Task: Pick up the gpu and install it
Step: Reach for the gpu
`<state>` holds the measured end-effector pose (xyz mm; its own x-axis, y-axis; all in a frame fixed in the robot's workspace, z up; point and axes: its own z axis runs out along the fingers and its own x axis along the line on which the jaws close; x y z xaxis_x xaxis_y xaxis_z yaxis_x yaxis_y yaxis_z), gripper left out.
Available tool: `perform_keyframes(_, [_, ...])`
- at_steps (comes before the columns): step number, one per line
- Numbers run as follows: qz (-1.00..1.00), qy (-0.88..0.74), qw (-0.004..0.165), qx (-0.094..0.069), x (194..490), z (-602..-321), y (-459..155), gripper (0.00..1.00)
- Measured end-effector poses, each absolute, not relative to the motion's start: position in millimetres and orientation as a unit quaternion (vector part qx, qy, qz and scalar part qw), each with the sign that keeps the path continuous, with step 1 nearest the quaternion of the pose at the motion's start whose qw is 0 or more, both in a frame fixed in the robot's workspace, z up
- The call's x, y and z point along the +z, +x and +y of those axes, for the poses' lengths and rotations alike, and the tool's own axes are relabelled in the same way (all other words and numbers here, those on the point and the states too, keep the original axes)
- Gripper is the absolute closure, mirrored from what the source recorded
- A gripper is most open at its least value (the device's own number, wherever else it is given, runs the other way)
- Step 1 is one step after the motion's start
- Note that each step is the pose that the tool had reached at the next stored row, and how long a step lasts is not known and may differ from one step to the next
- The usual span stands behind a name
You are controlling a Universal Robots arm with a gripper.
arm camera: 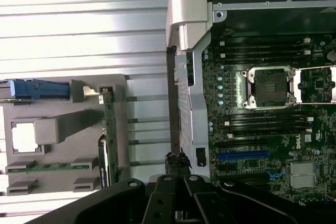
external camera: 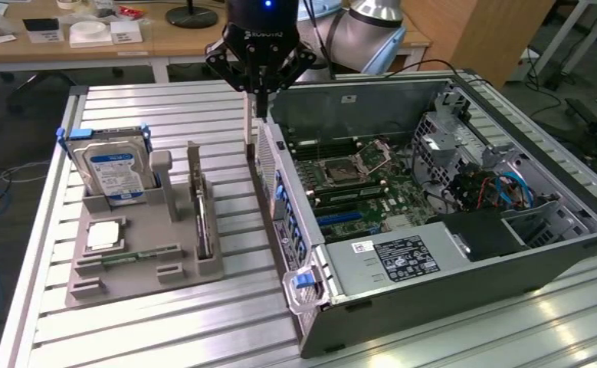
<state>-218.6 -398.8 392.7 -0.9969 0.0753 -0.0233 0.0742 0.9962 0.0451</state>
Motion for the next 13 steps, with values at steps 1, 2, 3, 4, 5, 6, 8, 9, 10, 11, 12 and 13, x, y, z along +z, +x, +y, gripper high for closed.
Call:
perform_keyframes(1, [0.999,0.037,0.012,0.022,392.7,-398.9,-219.8,0.89])
perform_keyframes(2, [0.999,0.037,0.013,0.022,392.7,-398.9,-221.1,0.89])
perform_keyframes(3, [0.999,0.037,0.012,0.022,392.7,-398.8,-222.3,0.89])
perform_keyframes(4, [0.999,0.037,0.012,0.022,392.7,-398.9,-223.6,0.89])
perform_keyframes(5, [0.999,0.037,0.012,0.022,392.6,-398.9,-225.0,0.89])
perform_keyframes(6, [0.999,0.037,0.013,0.022,392.6,-398.9,-226.2,0.89])
perform_keyframes(8, [0.999,0.037,0.013,0.022,392.6,-398.9,-228.7,0.89])
perform_keyframes(9, [0.999,0.037,0.012,0.022,392.6,-398.9,-229.9,0.89])
perform_keyframes(10, [0.999,0.037,0.013,0.022,392.6,-398.8,-231.2,0.89])
perform_keyframes(11, [0.999,0.037,0.012,0.022,392.6,-398.9,-232.5,0.89])
perform_keyframes(12, [0.999,0.037,0.012,0.022,392.5,-398.9,-233.8,0.89])
perform_keyframes(13, [0.999,0.037,0.012,0.022,392.5,-398.8,-235.1,0.89])
